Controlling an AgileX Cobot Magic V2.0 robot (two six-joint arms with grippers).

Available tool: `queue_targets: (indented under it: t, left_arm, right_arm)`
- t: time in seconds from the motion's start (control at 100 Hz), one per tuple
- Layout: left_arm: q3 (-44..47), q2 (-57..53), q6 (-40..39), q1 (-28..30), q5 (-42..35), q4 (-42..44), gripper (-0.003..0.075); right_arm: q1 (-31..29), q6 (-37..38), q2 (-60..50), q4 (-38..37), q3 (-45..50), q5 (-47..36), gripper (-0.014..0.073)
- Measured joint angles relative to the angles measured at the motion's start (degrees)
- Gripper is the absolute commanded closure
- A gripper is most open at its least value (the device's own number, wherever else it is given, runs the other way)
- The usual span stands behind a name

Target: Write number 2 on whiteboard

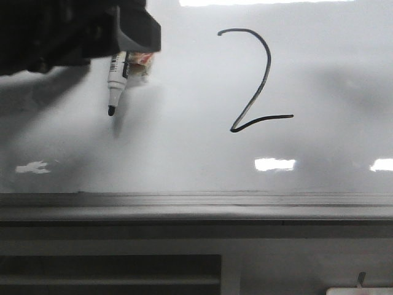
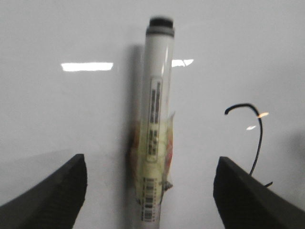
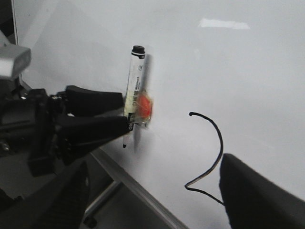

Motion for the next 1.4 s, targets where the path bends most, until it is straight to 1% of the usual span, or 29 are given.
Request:
queue_targets:
  t: [0.06,0.13,0.17,0.18,0.19,0.2,0.23,0.25,0.26,0.27,0.28,0.3,0.31,0.33,0.35,0.36,0.37,0.39,0.4,0.42,0.49,0.58,0.74,0.84,0.96,1.03,1.17,1.4]
  left_arm:
    - [0.42,-3.34,3.29,0.00,-0.24,-0.40,0.0208]
    - [0.79,-7.99,7.87,0.00,-0.48,-0.49,0.0209]
    - [1.05,-10.90,10.70,0.00,-0.73,-0.49,0.0222]
    - [1.04,-11.37,11.15,0.00,-0.74,-0.53,0.0227]
    - [1.16,-12.31,12.07,0.00,-0.74,-0.53,0.0239]
    - [1.17,-12.76,12.50,0.00,-0.87,-0.53,0.0247]
    - [1.28,-14.56,14.60,0.00,-1.00,-0.63,0.0284]
    - [1.26,-15.85,15.43,0.00,-1.01,-0.77,0.0320]
    - [1.26,-16.67,16.23,0.00,-1.01,-0.87,0.0346]
    - [1.26,-17.08,16.60,0.00,-1.17,-1.00,0.0361]
    - [1.26,-17.88,17.45,0.00,-1.15,-1.01,0.0376]
    - [1.26,-18.67,18.62,0.00,-1.26,-1.29,0.0442]
    - [1.26,-19.44,19.03,0.00,-1.28,-1.62,0.0459]
    - [1.26,-20.54,20.21,0.00,-1.28,-2.10,0.0496]
    - [1.26,-21.59,21.43,0.00,-1.28,-2.51,0.0571]
    - [1.26,-21.93,21.85,0.00,-1.28,-2.94,0.0591]
    - [1.26,-22.26,22.68,0.00,-1.12,-3.12,0.0630]
    - [1.26,-23.30,23.51,0.00,-1.01,-3.78,0.0670]
    - [1.26,-23.99,24.28,0.00,-0.80,-4.20,0.0710]
    - [1.26,-25.00,25.38,0.00,-0.46,-4.61,0.0738]
    - [1.64,-28.04,27.74,0.00,1.58,-5.93,0.0740]
    - [3.37,-31.61,28.81,0.00,5.01,-6.36,0.0741]
    - [9.57,-37.51,29.34,0.00,10.73,-2.79,0.0741]
    - [13.58,-41.65,29.38,0.00,12.15,-1.67,0.0741]
    - [17.38,-46.93,29.38,0.00,12.68,-0.86,0.0741]
    - [18.92,-49.97,29.38,0.00,12.68,-0.55,0.0741]
    - [20.93,-54.39,29.38,0.00,12.68,-0.52,0.0740]
    - [21.22,-55.33,29.38,0.00,12.68,-1.40,0.0740]
  right_arm:
    - [0.00,1.20,-1.01,-1.18,0.02,-1.27,0.0099]
    - [0.00,3.22,-2.58,-2.08,0.02,-3.93,0.0180]
    - [0.00,4.27,-3.61,-2.31,0.02,-5.51,0.0269]
    - [0.00,4.41,-3.80,-2.31,0.02,-6.13,0.0305]
    - [0.00,4.55,-3.98,-2.40,0.02,-6.44,0.0323]
    - [0.00,4.71,-4.34,-2.40,0.02,-7.01,0.0362]
    - [0.00,5.12,-5.07,-2.40,0.02,-8.07,0.0424]
    - [0.00,5.15,-5.60,-2.54,0.02,-8.80,0.0510]
    - [0.00,5.26,-5.78,-2.69,0.02,-9.03,0.0532]
    - [0.00,5.26,-6.15,-2.71,0.02,-9.43,0.0575]
    - [0.00,5.40,-6.33,-2.71,0.12,-9.60,0.0575]
    - [0.00,5.40,-6.93,-2.86,0.12,-10.11,0.0655]
    - [0.00,5.52,-7.37,-2.95,0.27,-10.44,0.0672]
    - [0.00,5.51,-7.82,-3.17,0.43,-10.72,0.0664]
    - [0.00,5.51,-8.49,-3.22,0.69,-11.14,0.0659]
    - [0.00,5.51,-8.95,-3.37,0.80,-11.40,0.0659]
    - [0.00,5.51,-9.19,-3.37,0.91,-11.56,0.0660]
    - [0.00,5.51,-9.90,-3.50,1.35,-12.09,0.0660]
    - [0.00,5.53,-10.17,-3.50,1.70,-12.24,0.0660]
    - [0.00,5.53,-10.96,-3.62,2.29,-12.78,0.0660]
    - [0.00,5.06,-14.16,-3.74,4.91,-14.65,0.0660]
    - [0.00,4.18,-19.71,-3.82,9.05,-17.14,0.0660]
    - [0.00,2.72,-30.74,-3.82,18.51,-19.10,0.0660]
    - [0.00,2.53,-36.85,-3.82,24.14,-19.36,0.0660]
    - [0.00,2.53,-43.07,-3.82,28.61,-19.64,0.0660]
    - [0.00,2.53,-45.24,-3.82,30.39,-19.73,0.0660]
    - [0.00,2.53,-45.95,-3.82,32.27,-20.02,0.0660]
    - [0.00,2.53,-45.95,-3.82,33.02,-20.89,0.0660]
